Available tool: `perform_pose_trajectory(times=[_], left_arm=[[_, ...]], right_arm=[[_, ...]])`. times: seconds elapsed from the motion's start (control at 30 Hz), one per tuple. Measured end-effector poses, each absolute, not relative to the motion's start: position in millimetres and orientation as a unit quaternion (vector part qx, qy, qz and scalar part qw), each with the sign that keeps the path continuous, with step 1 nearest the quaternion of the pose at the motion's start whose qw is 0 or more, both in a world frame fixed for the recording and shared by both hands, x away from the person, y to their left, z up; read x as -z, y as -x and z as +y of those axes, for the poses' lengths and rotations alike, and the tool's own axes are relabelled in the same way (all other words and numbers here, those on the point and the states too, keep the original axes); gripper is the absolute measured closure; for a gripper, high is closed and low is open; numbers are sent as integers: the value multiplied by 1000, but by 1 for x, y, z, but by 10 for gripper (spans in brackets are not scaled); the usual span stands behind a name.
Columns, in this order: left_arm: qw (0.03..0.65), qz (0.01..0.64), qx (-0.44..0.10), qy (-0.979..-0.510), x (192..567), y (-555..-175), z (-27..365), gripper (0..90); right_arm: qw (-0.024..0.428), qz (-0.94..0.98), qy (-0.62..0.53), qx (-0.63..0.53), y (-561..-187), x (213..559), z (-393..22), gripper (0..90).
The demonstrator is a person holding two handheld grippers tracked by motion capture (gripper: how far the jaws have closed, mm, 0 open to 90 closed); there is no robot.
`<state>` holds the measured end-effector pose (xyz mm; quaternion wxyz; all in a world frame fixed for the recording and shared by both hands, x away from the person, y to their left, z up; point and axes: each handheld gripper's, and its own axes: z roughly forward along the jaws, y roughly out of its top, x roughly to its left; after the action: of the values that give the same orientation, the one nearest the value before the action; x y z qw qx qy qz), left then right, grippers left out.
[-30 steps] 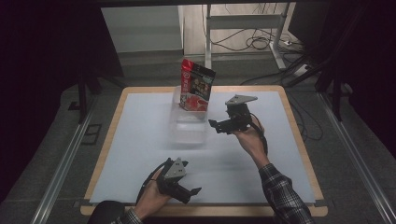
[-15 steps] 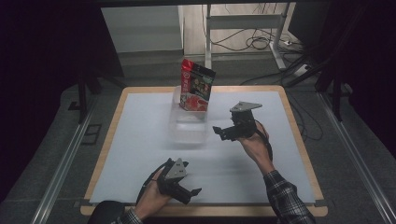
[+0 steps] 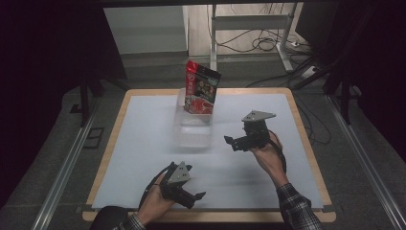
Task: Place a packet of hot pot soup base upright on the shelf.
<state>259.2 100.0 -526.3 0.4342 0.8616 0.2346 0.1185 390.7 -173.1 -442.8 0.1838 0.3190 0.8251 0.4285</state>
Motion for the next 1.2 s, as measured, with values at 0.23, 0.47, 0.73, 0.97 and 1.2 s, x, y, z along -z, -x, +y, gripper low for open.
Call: perform_pose_trajectory(times=[0.23, 0.47, 0.73, 0.97, 1.2], left_arm=[[430, 233, -119, -864, 527, -259, 99, 0], [428, 236, -121, -864, 527, -259, 100, 1], [423, 237, -121, -866, 527, -259, 99, 2], [422, 242, -117, -866, 528, -261, 100, 5], [419, 244, -117, -867, 528, -263, 103, 7]], right_arm=[[188, 825, -325, -424, -382, 443, -182, 0], [193, 827, -330, -413, -371, 446, -194, 0], [196, 820, -344, -414, -354, 449, -208, 0], [204, 809, -349, -426, -340, 447, -219, 0], [215, 804, -356, -426, -327, 447, -228, 0]])
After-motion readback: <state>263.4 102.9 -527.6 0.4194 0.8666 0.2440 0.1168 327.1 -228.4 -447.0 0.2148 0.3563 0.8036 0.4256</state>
